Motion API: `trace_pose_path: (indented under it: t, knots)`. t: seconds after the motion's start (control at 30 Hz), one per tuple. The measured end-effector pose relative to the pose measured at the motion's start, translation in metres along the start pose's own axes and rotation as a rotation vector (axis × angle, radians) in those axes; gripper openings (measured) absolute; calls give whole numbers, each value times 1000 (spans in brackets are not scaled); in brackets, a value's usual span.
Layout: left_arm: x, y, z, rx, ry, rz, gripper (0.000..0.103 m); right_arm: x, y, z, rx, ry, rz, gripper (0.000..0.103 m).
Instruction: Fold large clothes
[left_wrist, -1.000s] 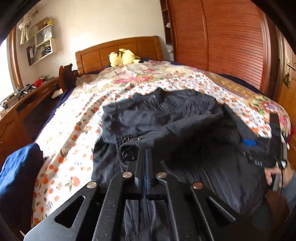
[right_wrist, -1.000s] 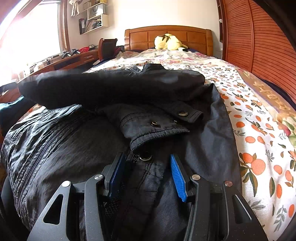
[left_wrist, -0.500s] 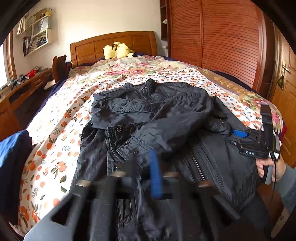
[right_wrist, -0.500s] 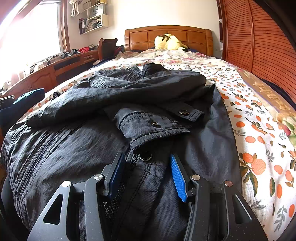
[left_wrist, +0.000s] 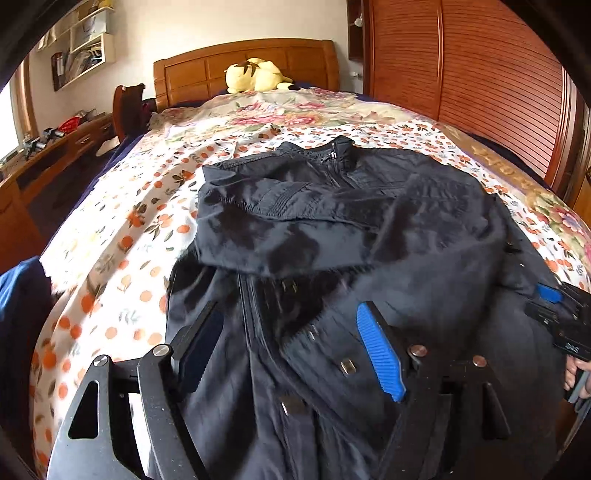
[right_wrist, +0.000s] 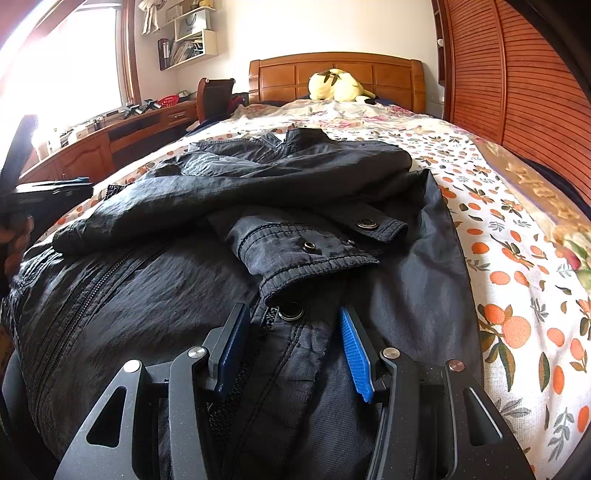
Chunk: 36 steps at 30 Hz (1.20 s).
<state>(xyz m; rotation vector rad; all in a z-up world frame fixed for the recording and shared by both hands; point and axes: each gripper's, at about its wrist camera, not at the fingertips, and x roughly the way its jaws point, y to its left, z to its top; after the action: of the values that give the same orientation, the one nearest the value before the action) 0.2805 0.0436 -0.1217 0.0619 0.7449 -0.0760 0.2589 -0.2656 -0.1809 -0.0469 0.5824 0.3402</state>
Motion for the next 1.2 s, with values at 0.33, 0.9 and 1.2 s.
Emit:
trace_pose_path:
  t: [0.33, 0.9, 1.2]
  knots:
    - [44, 22, 15, -61, 99, -123, 76, 1, 0, 0, -1, -1, -1, 51]
    - [-33, -3, -6, 68, 34, -154, 3, 0, 0, -1, -3, -1, -2, 51]
    - [-64, -36, -58, 105, 37, -203, 3, 2, 2, 1, -7, 3, -5, 51]
